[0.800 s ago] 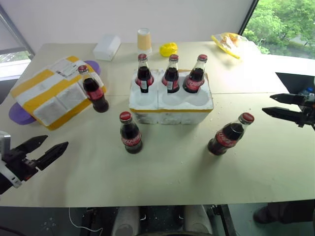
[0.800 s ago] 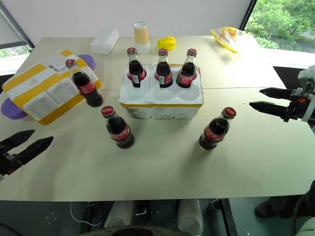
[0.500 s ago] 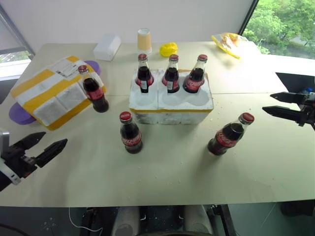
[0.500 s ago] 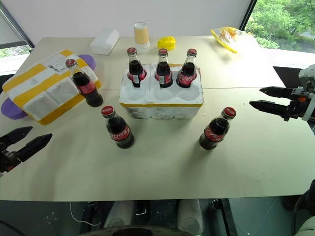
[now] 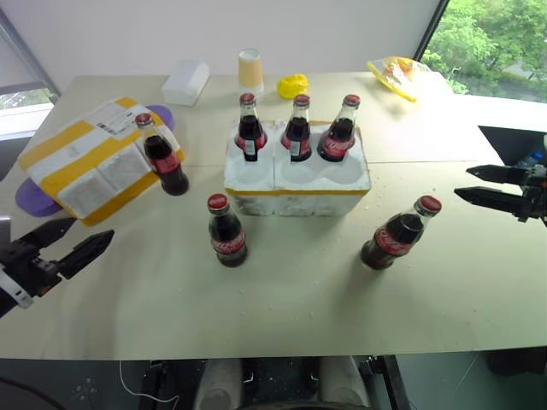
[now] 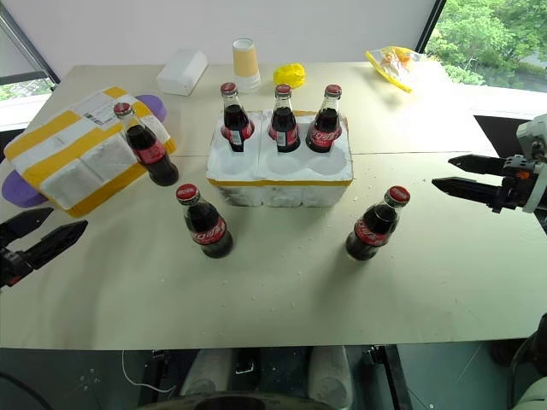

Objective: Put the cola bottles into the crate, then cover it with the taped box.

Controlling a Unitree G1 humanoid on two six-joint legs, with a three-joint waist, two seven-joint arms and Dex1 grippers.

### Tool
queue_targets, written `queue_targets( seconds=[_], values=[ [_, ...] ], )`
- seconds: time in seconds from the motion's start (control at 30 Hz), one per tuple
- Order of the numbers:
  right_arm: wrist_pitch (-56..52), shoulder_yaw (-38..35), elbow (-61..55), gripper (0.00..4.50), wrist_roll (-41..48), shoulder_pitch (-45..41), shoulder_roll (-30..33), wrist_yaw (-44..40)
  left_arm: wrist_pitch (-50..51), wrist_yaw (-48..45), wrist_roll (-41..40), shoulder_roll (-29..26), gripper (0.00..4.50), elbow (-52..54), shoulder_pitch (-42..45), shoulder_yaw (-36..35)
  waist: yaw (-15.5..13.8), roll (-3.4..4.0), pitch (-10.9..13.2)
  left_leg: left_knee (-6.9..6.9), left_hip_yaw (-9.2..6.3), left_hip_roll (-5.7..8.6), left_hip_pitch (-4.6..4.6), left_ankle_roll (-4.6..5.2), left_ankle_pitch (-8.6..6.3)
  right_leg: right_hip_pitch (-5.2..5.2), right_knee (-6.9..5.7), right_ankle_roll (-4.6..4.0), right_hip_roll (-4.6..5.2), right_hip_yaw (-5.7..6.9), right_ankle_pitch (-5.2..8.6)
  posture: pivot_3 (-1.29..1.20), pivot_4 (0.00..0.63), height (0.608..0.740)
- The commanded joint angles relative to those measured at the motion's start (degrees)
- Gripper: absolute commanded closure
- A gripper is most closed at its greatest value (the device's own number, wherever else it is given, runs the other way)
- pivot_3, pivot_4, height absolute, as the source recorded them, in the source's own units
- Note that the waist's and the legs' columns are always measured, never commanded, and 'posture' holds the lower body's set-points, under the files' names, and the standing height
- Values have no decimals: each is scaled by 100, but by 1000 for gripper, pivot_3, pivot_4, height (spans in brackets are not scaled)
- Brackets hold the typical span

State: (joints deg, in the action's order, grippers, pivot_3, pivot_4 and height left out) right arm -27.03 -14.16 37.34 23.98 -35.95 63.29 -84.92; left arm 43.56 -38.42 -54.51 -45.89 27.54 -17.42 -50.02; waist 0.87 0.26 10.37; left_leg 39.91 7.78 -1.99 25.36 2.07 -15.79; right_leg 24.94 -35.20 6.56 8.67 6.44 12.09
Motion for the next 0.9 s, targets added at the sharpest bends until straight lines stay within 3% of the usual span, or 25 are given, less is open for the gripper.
queue_targets(
  seconds=[0.03, 0.37, 0.63, 0.9],
  values=[
    [-550, -84, -226, 0, 310, -681, 200, -185, 40, 16, -134, -166, 35, 17, 236, 109, 14, 7, -1, 0, 1, 0, 0, 0, 0, 1, 0, 0, 0, -1, 0, 0, 150, 740],
    [-2445, 588, -2273, 0, 1082, -1874, 345, -657, -282, -21, 592, -435, 35, -1029, 1731, 1413, -20, 11, -2, -2, -2, -2, 3, -2, -1, 9, -3, 1, 2, -1, -1, 0, 150, 740],
    [-3211, 566, -3698, 0, 1810, -1809, 130, -225, -909, -18, 1600, -87, 35, -2322, 3198, 2685, -22, 7, -2, -2, -1, 7, 9, 0, 0, 11, -6, 17, 1, -1, -12, 0, 150, 740],
    [-3571, 365, -4212, 0, 2355, -1720, -37, 341, -1385, -166, 2291, 276, 35, -3362, 4122, 3372, -39, -2, -1, 1, 1, 11, 8, 1, 1, 8, -10, 17, 1, 1, -13, 0, 150, 740]
  ],
)
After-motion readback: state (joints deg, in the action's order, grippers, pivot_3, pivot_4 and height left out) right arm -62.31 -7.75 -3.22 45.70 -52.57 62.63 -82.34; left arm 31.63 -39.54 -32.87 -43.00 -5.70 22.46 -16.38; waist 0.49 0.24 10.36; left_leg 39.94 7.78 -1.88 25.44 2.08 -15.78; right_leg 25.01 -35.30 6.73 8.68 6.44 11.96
